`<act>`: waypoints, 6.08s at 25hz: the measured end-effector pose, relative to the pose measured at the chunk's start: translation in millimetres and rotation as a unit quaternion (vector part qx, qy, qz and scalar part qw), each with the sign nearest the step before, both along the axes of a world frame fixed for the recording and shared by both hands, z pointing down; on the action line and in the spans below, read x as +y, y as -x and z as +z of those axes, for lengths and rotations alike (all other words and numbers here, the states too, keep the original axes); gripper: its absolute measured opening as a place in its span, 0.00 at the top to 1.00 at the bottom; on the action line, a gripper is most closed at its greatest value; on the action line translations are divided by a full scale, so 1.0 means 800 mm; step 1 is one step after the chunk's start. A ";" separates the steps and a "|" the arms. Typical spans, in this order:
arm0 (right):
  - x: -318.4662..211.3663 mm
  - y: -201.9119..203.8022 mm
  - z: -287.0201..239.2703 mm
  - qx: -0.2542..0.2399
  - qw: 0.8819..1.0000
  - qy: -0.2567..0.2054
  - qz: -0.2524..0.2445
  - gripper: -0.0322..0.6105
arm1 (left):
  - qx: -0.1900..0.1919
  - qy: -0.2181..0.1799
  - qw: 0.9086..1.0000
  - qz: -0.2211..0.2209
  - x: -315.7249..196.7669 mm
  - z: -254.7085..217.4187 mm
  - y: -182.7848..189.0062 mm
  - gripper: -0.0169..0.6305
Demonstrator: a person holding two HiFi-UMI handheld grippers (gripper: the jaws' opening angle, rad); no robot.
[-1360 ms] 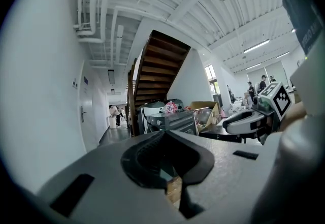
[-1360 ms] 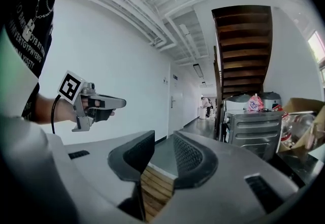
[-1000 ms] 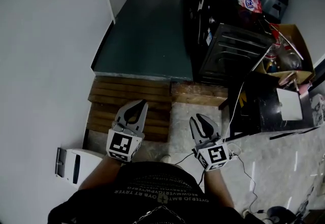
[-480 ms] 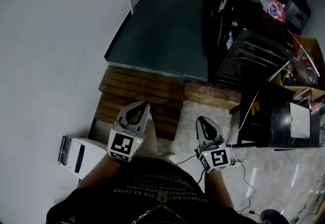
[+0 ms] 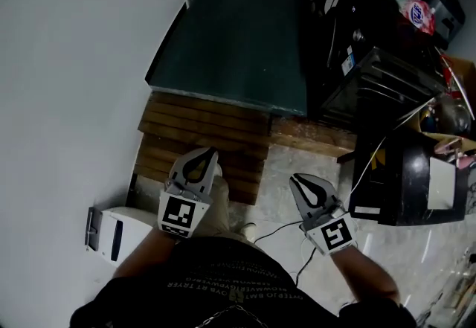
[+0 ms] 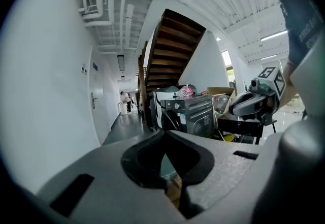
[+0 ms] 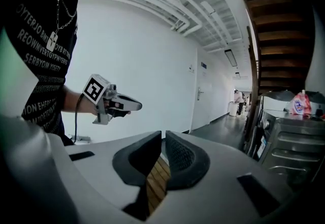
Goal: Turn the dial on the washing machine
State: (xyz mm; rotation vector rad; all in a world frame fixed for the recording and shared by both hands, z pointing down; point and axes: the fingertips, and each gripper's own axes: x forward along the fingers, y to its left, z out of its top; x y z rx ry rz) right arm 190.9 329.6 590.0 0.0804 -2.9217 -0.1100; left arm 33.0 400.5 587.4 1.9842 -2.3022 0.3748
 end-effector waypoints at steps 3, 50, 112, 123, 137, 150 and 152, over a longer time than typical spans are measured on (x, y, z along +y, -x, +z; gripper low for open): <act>-0.024 0.041 -0.004 -0.023 0.999 0.010 0.042 0.91 | 0.013 -0.002 1.000 -0.007 -0.018 0.015 0.039 0.97; -0.261 0.273 -0.162 -0.061 0.947 0.017 0.313 0.88 | 0.031 -0.045 0.974 0.221 -0.326 -0.168 0.260 0.97; -0.522 0.142 -0.080 -0.018 0.917 0.083 0.390 0.82 | 0.026 0.034 0.950 0.310 -0.639 -0.129 0.144 0.97; -0.617 0.254 -0.155 -0.028 0.893 0.049 0.446 0.82 | 0.023 0.022 0.922 0.386 -0.735 -0.179 0.231 0.97; -0.634 0.315 -0.237 0.001 0.855 0.036 0.517 0.82 | 0.057 0.026 0.882 0.467 -0.773 -0.235 0.277 0.97; -0.665 0.244 -0.246 -0.015 0.858 0.030 0.512 0.81 | 0.033 0.007 0.878 0.478 -0.810 -0.271 0.192 0.97; -0.668 0.227 -0.247 -0.019 0.859 0.028 0.510 0.81 | 0.031 -0.001 0.880 0.474 -0.817 -0.280 0.176 0.97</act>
